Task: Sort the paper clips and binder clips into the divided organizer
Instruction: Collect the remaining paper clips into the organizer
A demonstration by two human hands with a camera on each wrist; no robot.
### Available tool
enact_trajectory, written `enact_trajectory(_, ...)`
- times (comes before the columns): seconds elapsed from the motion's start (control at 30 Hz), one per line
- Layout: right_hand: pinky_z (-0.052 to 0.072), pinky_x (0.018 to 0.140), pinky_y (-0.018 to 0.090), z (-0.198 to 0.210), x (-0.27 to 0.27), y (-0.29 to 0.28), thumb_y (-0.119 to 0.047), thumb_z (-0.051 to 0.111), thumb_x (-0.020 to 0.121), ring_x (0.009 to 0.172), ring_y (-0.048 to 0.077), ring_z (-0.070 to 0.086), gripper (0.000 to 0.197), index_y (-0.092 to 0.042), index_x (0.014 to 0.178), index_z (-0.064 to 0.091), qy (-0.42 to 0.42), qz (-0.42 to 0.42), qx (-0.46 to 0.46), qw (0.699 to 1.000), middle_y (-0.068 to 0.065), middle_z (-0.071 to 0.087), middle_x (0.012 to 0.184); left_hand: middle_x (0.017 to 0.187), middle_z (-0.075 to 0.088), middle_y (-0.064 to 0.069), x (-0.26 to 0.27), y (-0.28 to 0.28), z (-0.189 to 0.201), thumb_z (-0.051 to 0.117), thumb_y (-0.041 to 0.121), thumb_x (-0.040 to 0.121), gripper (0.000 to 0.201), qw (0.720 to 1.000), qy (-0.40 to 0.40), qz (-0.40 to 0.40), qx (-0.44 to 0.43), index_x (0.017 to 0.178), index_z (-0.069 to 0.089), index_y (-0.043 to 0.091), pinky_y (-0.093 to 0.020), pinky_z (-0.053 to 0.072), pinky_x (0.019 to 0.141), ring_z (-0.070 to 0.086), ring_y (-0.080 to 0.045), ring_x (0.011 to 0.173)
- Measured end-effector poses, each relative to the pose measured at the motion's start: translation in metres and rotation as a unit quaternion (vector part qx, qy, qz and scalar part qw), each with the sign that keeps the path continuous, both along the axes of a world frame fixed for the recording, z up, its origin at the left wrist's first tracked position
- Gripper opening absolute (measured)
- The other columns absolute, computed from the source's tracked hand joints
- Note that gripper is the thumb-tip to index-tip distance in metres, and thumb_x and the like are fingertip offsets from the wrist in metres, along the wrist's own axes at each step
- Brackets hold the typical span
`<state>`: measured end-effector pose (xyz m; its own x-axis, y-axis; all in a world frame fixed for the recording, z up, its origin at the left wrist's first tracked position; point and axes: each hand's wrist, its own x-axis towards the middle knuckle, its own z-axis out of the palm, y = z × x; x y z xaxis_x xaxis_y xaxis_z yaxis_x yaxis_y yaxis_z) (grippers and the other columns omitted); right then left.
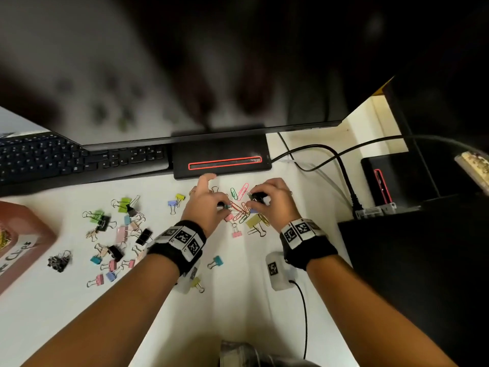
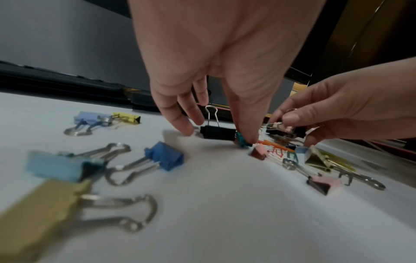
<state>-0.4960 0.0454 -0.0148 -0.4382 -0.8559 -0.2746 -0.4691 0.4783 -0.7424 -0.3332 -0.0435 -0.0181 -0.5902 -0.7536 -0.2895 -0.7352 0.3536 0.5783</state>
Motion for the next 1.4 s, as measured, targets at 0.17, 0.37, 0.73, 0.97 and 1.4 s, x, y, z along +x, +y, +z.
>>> enact_trajectory(0.17,0.053,0.083,0.030,0.005,-0.022,0.017,-0.031,0.079,0.069,0.090,0.013,0.056,0.031,-0.019,0.095,0.067,0.041,-0.055,-0.024,0.997,-0.007,0.048,0.101,0.137,0.037,-0.005,0.018,0.001,0.004,0.072,0.013,0.076,0.007,1.000,0.005,0.009,-0.010,0.083,0.070,0.014,-0.031,0.048,0.096,0.060,-0.018,0.094)
enact_trajectory(0.37,0.044,0.072,0.020,0.019,-0.031,0.028,-0.032,0.077,0.072,0.083,0.013,0.056,0.031,-0.016,0.091,0.059,0.044,-0.046,-0.045,0.997,-0.003,0.062,0.087,0.124,0.047,-0.003,0.050,-0.002,0.002,0.065,0.015,0.078,0.016,0.998,-0.031,0.055,-0.012,0.093,0.065,0.018,-0.037,0.052,0.088,0.060,-0.027,0.093)
enact_trajectory(0.73,0.043,0.074,0.020,0.016,-0.035,0.039,-0.032,0.076,0.073,0.094,0.021,0.057,0.036,-0.017,0.102,0.063,0.079,-0.077,0.055,0.992,0.007,0.056,0.109,0.122,0.051,0.003,0.004,0.011,0.019,0.057,0.041,0.084,0.038,0.992,-0.095,-0.056,-0.054,0.119,0.048,0.030,-0.044,0.032,0.099,0.051,-0.021,0.111)
enact_trajectory(0.97,0.032,0.093,0.031,0.022,-0.026,0.022,-0.019,0.068,0.081,0.118,0.018,0.051,0.040,-0.024,0.119,0.057,0.227,0.029,0.019,0.973,-0.001,0.056,0.129,0.122,0.047,-0.003,-0.016,0.018,0.005,0.069,0.034,0.077,0.056,0.994,-0.094,-0.049,-0.019,0.127,0.047,0.021,-0.042,0.041,0.097,0.050,-0.025,0.110)
enact_trajectory(1.4,0.050,0.090,0.034,0.001,-0.013,0.002,-0.008,0.058,0.088,0.101,0.028,0.060,0.021,-0.011,0.107,0.067,0.162,0.136,0.131,0.968,0.012,0.065,0.109,0.099,0.066,-0.005,-0.002,0.003,-0.004,0.056,0.008,0.087,0.019,0.998,-0.012,-0.052,-0.020,0.098,0.068,0.017,-0.031,0.049,0.085,0.061,-0.024,0.090)
